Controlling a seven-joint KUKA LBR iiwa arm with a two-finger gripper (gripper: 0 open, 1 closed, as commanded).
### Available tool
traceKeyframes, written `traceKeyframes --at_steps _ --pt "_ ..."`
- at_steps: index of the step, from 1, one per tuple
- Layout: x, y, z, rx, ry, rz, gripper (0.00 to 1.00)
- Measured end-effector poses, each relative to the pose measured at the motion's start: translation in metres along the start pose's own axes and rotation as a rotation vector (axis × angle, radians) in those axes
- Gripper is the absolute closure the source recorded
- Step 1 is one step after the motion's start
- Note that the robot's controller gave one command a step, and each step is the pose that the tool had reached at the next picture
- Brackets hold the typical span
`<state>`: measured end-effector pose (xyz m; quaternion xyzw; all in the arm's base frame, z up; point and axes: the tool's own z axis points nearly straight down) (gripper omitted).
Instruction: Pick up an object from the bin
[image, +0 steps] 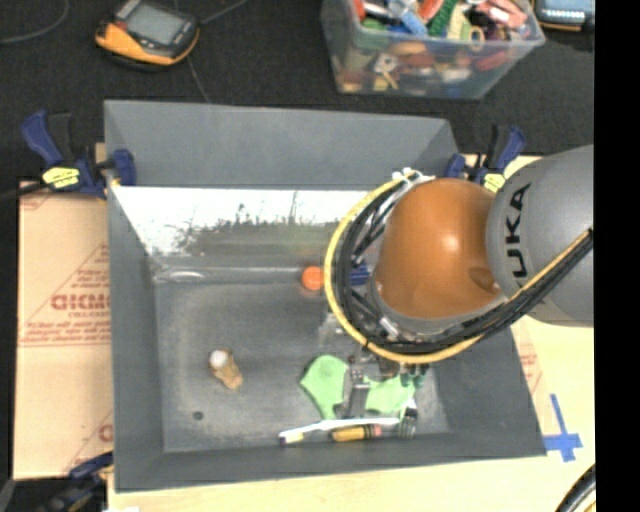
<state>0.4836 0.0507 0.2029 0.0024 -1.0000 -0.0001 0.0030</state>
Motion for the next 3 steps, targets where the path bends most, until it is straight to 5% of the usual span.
traceKeyframes --at_steps 1,2,3 --pt "-0.002 0.0 -0.004 0.0 -0.008 0.003 0.0" --pt "-0.024 -0.077 0.106 -0.002 -0.012 0.174 0.0" --pt "-0.045 -0.087 0.132 -0.005 -0.02 0.219 0.0"
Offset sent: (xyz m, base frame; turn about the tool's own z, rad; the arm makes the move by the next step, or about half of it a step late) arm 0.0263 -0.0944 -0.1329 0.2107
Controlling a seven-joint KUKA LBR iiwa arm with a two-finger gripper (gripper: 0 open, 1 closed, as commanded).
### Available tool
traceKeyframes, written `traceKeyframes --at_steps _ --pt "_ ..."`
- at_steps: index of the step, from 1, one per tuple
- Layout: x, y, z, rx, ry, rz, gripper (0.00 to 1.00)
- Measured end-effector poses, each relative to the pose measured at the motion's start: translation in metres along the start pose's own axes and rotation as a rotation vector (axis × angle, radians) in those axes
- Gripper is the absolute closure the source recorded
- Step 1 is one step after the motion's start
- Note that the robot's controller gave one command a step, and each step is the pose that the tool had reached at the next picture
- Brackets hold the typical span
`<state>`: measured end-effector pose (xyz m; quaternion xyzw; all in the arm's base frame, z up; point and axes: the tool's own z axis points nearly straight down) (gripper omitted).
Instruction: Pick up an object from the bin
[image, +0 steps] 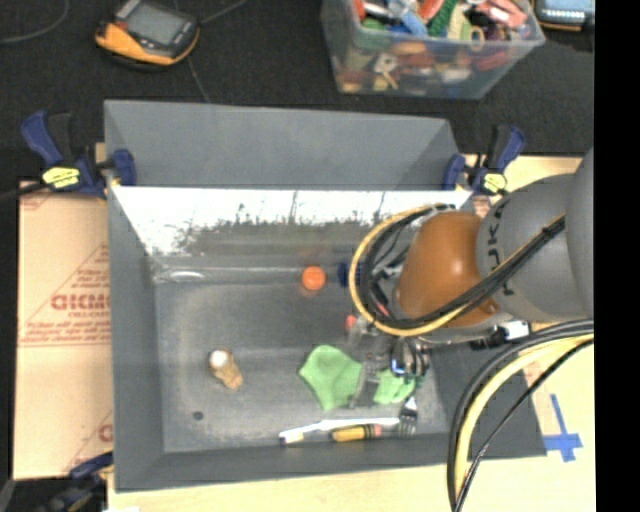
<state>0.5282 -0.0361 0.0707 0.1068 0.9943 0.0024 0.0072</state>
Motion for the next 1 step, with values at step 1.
traceKeyframes --at_steps 1 --pt "0.0276 -0.0035 -0.0002 0.005 0.008 0.171 0.0"
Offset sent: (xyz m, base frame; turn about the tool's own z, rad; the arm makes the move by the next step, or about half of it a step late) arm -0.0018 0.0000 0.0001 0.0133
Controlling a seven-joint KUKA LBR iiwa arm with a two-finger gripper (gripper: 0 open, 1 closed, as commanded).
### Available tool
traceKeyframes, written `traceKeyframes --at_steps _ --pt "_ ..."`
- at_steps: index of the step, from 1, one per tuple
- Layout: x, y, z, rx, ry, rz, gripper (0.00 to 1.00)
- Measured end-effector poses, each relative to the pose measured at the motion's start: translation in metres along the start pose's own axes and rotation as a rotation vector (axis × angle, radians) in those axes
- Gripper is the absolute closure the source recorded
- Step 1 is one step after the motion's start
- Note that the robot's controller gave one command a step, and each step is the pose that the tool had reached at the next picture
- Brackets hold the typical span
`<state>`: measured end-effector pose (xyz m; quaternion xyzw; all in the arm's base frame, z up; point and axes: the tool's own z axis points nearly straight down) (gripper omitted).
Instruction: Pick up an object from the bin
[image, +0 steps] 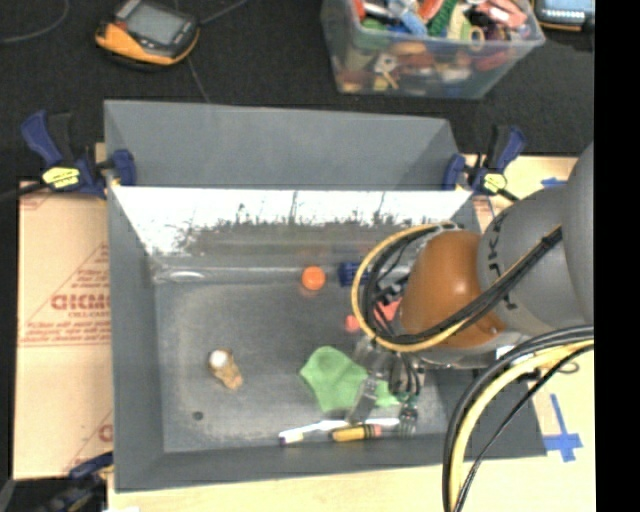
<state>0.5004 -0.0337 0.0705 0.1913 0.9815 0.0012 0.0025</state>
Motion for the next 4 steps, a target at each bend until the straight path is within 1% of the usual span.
traceKeyframes --at_steps 1,2,3,4 --pt "-0.027 0.007 -0.001 -0.005 -0.015 -0.157 0.0" --pt "-0.003 0.0 -0.001 -0.001 -0.005 -0.007 1.0" --pt "-0.003 0.0 -0.001 -0.001 -0.005 -0.006 1.0" --pt "0.0 -0.001 -0.016 0.002 0.007 -0.006 1.0"
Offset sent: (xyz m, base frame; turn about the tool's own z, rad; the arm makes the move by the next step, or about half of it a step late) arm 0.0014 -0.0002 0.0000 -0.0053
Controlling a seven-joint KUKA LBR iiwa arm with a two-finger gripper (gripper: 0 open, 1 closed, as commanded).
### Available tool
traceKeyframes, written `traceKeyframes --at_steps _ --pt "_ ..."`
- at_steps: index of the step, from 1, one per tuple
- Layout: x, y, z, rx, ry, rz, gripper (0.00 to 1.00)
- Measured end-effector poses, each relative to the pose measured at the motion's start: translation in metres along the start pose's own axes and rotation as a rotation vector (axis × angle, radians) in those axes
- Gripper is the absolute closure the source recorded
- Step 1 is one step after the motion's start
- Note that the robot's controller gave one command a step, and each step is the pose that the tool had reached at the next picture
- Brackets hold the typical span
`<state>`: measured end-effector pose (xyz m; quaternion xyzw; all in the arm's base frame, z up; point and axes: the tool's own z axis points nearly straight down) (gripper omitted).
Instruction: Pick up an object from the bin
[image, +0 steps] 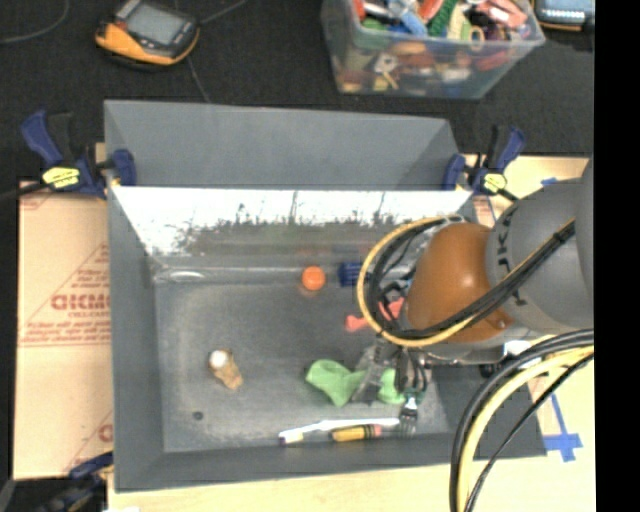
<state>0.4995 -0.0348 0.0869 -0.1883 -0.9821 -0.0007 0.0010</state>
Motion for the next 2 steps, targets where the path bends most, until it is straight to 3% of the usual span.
traceKeyframes --at_steps 2 --pt "-0.003 0.001 -0.064 -0.003 -0.012 -0.004 1.0"
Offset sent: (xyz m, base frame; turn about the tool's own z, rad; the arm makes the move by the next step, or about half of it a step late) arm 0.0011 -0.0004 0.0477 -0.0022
